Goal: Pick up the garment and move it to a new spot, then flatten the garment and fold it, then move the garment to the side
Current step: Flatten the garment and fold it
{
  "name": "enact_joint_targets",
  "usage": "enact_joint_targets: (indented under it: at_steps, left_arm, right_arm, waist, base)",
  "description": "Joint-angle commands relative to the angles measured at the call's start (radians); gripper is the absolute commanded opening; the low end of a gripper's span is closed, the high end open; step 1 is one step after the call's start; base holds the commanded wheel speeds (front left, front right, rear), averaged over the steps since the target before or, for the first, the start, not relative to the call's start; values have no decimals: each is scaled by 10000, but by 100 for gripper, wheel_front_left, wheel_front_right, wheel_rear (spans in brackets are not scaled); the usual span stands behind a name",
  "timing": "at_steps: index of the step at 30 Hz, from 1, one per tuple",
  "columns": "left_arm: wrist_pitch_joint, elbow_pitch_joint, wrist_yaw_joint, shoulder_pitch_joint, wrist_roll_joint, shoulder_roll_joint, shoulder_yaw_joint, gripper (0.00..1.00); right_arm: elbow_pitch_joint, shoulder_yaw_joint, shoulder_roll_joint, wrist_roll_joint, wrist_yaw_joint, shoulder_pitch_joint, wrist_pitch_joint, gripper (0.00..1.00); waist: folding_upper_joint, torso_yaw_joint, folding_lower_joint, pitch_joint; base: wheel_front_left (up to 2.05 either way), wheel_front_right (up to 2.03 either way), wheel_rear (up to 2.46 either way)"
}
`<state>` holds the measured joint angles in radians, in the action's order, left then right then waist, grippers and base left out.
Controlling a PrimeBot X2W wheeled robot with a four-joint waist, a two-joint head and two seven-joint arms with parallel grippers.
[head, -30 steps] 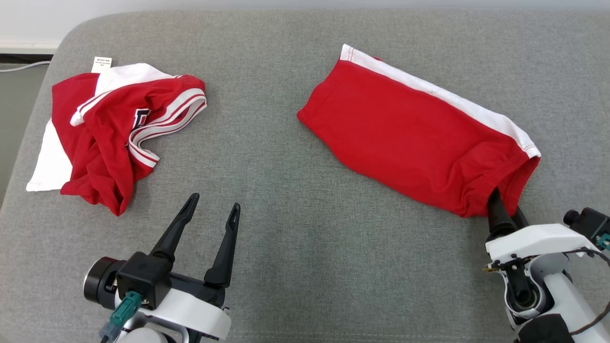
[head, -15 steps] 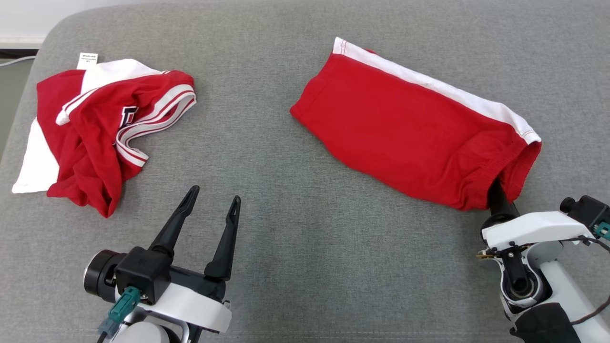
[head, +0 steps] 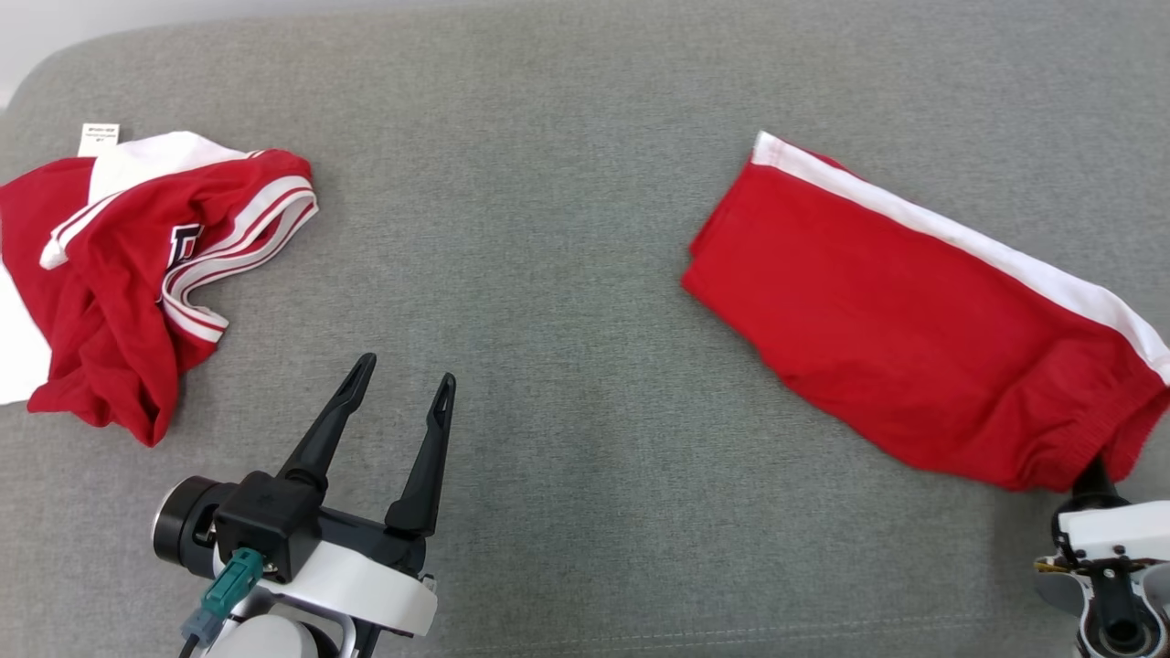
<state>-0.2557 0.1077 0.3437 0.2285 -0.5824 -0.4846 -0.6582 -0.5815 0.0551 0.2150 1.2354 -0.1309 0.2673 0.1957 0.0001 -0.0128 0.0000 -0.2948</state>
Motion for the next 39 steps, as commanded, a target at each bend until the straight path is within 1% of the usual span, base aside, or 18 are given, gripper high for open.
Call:
enact_joint_targets:
  at_steps: [1,4,10,13,16,20,22,26,31,32,33,34,39]
  left_arm:
    - [-49,184,-31,152,108,-264,420,100]
    - [-11,204,-24,151,108,-292,397,100]
    - [86,214,-47,188,96,-307,318,100]
    - [105,229,-65,202,93,-296,271,100]
    - [105,240,-53,190,90,-294,251,100]
    - [116,228,-101,311,109,-226,173,100]
    - [122,202,-110,339,109,-212,160,100]
    - [131,90,-158,457,116,-134,103,100]
    - [101,26,-199,558,136,-35,84,100]
    - [95,16,-211,576,143,-19,76,100]
    - [88,4,-221,590,148,-2,75,100]
    - [81,-8,-230,603,154,13,72,100]
    - [47,-64,-248,630,166,87,105,100]
  right_arm:
    - [277,41,208,198,2,-191,127,0]
    - [715,-100,207,455,2,-236,57,0]
    - [2171,195,-64,647,2,54,-366,0]
    - [2636,368,-191,476,2,331,-498,0]
    - [2770,575,-424,189,2,848,-642,0]
    - [2116,991,-898,-589,2,2083,-927,0]
    - [1899,1079,-965,-796,2,2329,-943,0]
    - [873,1416,-1256,-1447,2,3161,-956,0]
    - [-477,1744,-1495,-1846,2,3899,-911,1]
    - [-658,1815,-1531,-1835,2,4016,-904,34]
    - [-838,1915,-1558,-1856,2,4114,-898,79]
    - [-995,1993,-1577,-1890,2,4204,-833,100]
    - [-1310,2390,-1630,-1797,2,4451,-554,100]
  waist:
    - [-1,94,0,47]
    - [-1,227,0,107]
    - [-1,288,0,237]
    - [-1,219,0,289]
    - [-1,155,0,283]
    - [-1,-102,0,177]
    - [-1,-166,0,151]
    - [-1,-413,0,65]
    - [-1,-672,0,-32]
    - [-1,-711,0,-61]
    - [-1,-737,0,-79]
    - [-1,-762,0,-98]
    - [-1,-773,0,-156]
  base:
    - [0,0,0]
    - [0,0,0]
    - [0,0,0]
    - [0,0,0]
    - [0,0,0]
    - [0,0,0]
    - [0,0,0]
    - [0,0,0]
    - [0,0,0]
    - [0,0,0]
    - [0,0,0]
    - [0,0,0]
    - [0,0,0]
